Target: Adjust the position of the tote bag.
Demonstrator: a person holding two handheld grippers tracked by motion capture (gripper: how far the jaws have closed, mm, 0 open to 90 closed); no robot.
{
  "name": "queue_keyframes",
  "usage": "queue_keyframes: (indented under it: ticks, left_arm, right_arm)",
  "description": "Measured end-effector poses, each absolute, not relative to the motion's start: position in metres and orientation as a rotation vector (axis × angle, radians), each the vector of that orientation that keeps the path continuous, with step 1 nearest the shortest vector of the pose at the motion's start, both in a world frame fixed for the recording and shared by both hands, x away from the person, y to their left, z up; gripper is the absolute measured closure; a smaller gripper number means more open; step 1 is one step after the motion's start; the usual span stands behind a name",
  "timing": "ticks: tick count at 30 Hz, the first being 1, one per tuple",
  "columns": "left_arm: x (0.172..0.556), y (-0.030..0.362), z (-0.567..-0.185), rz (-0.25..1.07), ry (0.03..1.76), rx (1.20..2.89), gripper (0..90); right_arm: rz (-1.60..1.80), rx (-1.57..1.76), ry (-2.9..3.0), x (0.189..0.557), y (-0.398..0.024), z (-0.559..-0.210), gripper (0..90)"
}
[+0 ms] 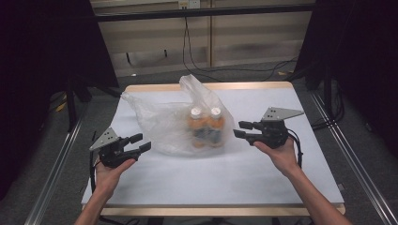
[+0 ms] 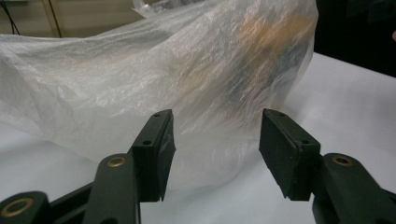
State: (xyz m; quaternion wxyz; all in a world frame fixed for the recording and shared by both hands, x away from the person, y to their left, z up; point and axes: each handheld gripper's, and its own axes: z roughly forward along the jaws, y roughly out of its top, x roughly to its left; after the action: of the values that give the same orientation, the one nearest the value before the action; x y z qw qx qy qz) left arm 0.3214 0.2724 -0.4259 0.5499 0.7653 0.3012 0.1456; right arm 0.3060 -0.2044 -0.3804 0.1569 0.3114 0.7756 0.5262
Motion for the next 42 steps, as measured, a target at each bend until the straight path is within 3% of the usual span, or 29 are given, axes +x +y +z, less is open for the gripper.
queue_keyframes:
  ticks: [17,35,42]
  left_arm:
    - [0.360,0.279,-0.407,0.373,0.761,1.829,41.3]
    - [0.419,0.304,-0.408,0.405,0.899,1.797,41.8]
    - [0.438,0.308,-0.407,0.429,0.931,1.814,35.2]
  right_arm:
    - [1.515,0.843,2.194,0.354,-0.181,-0.335,57.8]
    - [1.467,0.885,2.264,0.423,-0.144,-0.328,54.0]
    - [1.457,0.915,2.276,0.445,-0.127,-0.327,52.6]
